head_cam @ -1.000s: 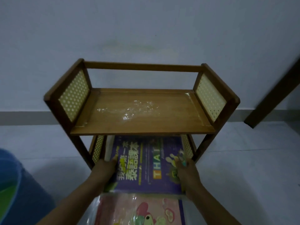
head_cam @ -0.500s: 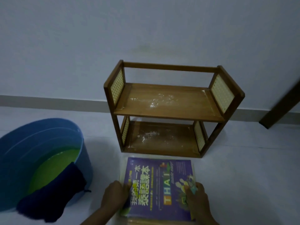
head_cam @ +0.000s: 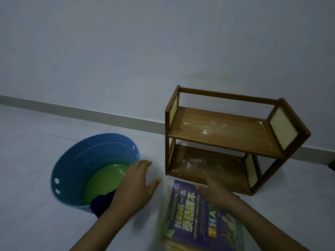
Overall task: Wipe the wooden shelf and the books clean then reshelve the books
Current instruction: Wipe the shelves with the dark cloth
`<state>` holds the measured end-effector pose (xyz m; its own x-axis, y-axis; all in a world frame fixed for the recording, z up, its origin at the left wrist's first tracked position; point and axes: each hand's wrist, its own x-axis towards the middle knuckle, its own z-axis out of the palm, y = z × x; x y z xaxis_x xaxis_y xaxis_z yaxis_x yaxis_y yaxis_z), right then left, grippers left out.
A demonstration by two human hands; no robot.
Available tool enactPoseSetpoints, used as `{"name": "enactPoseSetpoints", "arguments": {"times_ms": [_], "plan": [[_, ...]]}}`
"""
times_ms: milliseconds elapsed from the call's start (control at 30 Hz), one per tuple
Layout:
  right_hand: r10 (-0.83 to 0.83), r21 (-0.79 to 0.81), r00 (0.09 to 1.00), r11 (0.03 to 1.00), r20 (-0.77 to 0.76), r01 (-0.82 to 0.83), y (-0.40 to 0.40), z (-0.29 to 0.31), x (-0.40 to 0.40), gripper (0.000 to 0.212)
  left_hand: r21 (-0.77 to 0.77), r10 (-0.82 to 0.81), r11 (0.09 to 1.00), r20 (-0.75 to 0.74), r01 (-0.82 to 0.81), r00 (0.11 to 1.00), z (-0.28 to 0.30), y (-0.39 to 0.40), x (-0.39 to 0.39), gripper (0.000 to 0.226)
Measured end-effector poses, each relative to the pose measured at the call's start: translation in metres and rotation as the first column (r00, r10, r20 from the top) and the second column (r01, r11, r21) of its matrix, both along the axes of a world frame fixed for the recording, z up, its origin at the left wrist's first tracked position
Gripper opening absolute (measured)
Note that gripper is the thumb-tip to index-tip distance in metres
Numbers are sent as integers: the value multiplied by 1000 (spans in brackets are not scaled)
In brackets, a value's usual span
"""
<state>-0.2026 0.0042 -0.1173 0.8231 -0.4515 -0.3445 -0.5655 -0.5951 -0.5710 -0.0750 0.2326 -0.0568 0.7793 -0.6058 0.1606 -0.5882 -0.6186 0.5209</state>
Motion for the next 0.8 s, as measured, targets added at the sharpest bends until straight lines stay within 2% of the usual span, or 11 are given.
{"name": "enactPoseSetpoints", "arguments": {"times_ms": [67, 100, 167, 267, 400, 467, 533, 633, 700, 767, 800], "plan": [[41, -56, 998, 998, 49, -38, 18, 31, 26, 66, 149, 71, 986, -18, -67, 997, 11, 36, 17, 58], [38, -70, 997, 997, 64, -34, 28, 44, 35, 63, 264, 98, 962, -85, -73, 992, 12, 51, 23, 54], [36, -34, 995, 999, 91, -33, 47, 66, 48, 60, 421, 85, 907, -182, 0, 980, 8, 70, 26, 36], [110, 3, 990, 994, 87, -110, 70, 88, 53, 63, 461, -13, 885, -118, 66, 993, 8, 82, 28, 19], [153, 3, 981, 988, 118, -154, 75, 116, 38, 67, 536, -101, 836, -58, 116, 993, 45, 82, 33, 22], [178, 27, 959, 982, 220, -189, 67, 135, 26, 67, 516, -166, 838, -66, 176, 984, 78, 74, 38, 21], [205, 89, 927, 966, 313, -243, 62, 157, 17, 78, 476, -279, 824, -130, 307, 951, 119, 59, 36, 16], [235, 243, 896, 908, 376, -340, 58, 184, 11, 90, 393, -491, 742, -231, 543, 840, 168, 17, 24, 20], [186, 447, 898, 816, 399, -367, 51, 195, 8, 75, 308, -588, 712, -229, 631, 776, 182, -20, 16, 22], [108, 626, 899, 683, 424, -377, 40, 197, 1, 49, 207, -576, 772, -173, 601, 799, 177, -57, 12, 33], [28, 669, 906, 665, 423, -333, 34, 195, -3, 42, 157, -537, 814, -164, 559, 828, 171, -73, 12, 40]]}}
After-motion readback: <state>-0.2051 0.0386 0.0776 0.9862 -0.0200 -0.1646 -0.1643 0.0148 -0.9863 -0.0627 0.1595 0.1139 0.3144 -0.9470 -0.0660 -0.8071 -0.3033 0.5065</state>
